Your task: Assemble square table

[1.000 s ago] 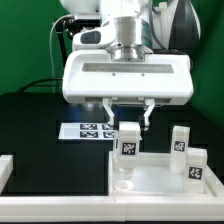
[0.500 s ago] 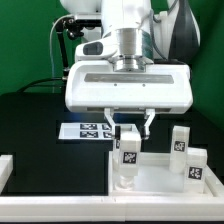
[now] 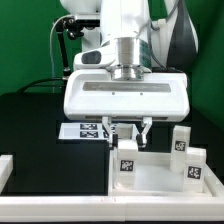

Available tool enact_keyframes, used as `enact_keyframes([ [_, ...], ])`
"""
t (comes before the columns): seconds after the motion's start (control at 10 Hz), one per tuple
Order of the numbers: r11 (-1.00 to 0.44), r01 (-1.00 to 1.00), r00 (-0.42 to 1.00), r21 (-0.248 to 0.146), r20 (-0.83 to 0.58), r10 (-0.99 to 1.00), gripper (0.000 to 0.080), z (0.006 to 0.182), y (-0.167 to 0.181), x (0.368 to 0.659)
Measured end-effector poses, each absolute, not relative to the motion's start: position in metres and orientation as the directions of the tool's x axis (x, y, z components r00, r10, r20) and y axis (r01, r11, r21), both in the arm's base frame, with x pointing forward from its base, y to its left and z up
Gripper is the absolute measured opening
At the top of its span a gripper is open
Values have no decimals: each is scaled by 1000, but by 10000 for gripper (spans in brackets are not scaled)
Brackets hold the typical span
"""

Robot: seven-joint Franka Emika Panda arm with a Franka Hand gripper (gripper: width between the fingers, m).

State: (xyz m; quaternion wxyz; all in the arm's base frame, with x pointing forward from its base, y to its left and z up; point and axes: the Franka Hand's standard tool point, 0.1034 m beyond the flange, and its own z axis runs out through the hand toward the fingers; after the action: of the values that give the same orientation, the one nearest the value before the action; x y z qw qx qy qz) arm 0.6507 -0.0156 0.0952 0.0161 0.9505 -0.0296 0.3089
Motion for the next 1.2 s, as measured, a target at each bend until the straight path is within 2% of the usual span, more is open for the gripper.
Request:
enact_keyframes([
  [0.4,-997,-70,808,14,587,-48,290,90,-17,649],
  [0.5,-997,-70,808,14,587,-48,319,90,-17,649],
  [0.6,-997,-70,808,14,587,-48,493,90,-17,649],
  [0.7,-997,-70,808,14,587,-48,493,89,-17,649],
  [0.8,-997,-70,809,15,586,-48,615,89,-17,649],
  [0.9,-997,-70,809,15,586,-48,640,89,-17,649],
  [1.2,-997,-70,809,15,586,-48,647,89,-17,649],
])
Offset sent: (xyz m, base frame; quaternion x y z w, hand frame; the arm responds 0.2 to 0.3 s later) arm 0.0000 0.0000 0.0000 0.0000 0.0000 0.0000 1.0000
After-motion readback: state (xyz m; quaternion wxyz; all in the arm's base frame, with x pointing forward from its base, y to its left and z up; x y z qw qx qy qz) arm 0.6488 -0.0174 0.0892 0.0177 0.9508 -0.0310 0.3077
